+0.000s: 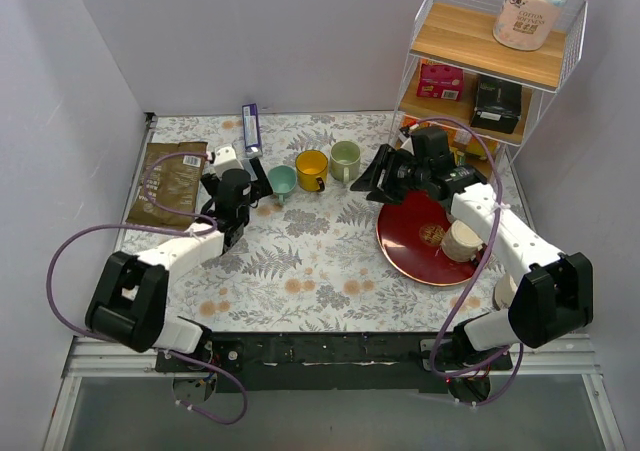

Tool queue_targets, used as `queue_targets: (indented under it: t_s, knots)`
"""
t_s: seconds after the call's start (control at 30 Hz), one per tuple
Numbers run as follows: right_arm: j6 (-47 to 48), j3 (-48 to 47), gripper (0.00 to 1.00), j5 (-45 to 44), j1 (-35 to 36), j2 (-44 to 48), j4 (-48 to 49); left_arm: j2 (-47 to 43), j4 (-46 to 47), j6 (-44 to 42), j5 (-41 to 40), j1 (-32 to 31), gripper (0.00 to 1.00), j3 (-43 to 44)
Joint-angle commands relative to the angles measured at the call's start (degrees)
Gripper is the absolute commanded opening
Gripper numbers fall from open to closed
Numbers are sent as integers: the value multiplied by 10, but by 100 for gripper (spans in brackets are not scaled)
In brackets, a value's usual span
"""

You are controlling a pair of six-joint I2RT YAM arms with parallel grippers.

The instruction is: Turn the mug right side up

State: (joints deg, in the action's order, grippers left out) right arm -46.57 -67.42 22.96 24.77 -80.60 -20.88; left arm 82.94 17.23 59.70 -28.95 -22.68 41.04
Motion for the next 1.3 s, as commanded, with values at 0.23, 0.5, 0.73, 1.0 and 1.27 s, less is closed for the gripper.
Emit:
queue_targets:
  t_s: [0.23,0.5,0.73,1.0,1.27]
  knots:
    - [171,-28,68,-194,-177,45,-170,-220,-257,69,24,1,98,92]
    - [356,-97,72,-376,-206,18,-323,-261,-292,84,71,1,98,107]
    - [338,-12,74,-346,-242,56,-320,-250,-293,92,86,1,98,100]
    - [329,109,76,-312,-313,110,-254,-252,-278,76,97,2,98,91]
    - [355,163,77,-279,-338,124,-198,-255,-262,73,108,1,98,82]
